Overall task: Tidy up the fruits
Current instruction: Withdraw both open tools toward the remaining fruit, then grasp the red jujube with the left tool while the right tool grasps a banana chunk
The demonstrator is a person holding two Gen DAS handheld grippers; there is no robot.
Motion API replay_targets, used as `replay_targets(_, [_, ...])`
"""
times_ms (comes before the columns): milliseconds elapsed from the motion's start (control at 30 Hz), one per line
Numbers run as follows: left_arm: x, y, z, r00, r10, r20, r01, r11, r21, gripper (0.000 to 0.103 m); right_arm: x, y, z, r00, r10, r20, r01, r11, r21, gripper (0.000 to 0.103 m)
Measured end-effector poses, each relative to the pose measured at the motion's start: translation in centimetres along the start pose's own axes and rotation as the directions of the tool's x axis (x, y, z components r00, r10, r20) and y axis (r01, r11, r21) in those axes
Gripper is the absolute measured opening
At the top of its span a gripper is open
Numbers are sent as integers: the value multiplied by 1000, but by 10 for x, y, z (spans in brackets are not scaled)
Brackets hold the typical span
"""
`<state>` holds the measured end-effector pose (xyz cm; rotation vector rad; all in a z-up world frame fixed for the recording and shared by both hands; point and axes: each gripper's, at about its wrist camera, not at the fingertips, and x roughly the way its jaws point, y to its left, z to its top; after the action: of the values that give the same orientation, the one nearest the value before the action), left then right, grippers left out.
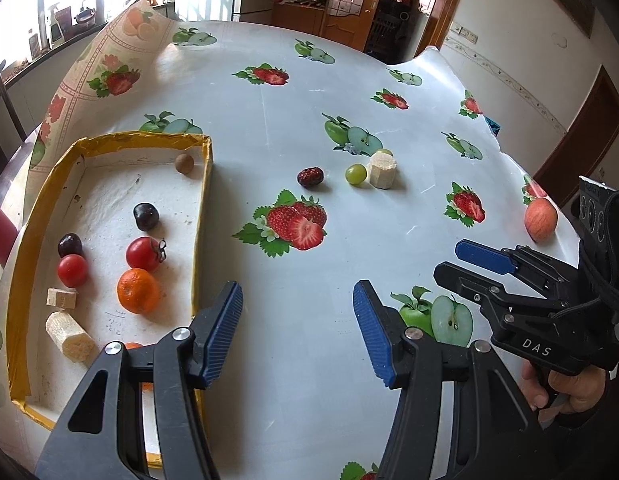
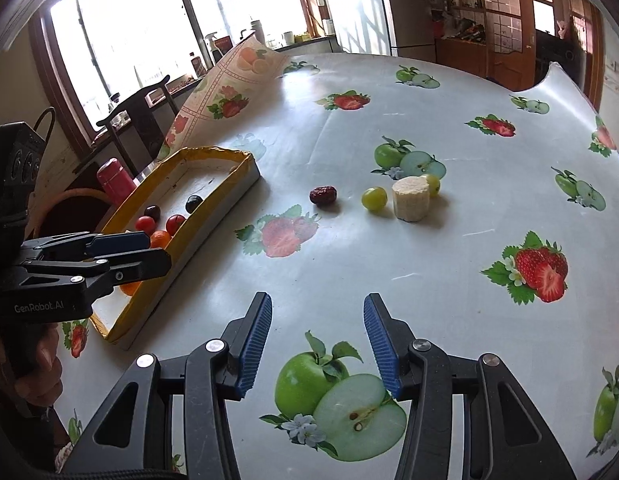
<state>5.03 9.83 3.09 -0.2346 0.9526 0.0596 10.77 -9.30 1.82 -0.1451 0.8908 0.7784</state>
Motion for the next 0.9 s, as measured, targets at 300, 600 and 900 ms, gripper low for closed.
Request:
replay_targets(300, [15, -20, 1, 1000, -8, -29, 9, 1000, 24, 56, -3, -28, -7, 1000, -25, -3, 25, 998, 49, 50])
replay_targets(600, [30, -27, 7, 999, -3, -46, 5, 1000, 29, 56, 1, -39, -9, 1000, -28, -11, 29, 997, 67, 50])
replay_targets(900, [64, -28, 29, 997, 54, -53, -51, 997, 59, 56, 30, -56, 21, 998, -57, 8, 56, 993, 107, 50])
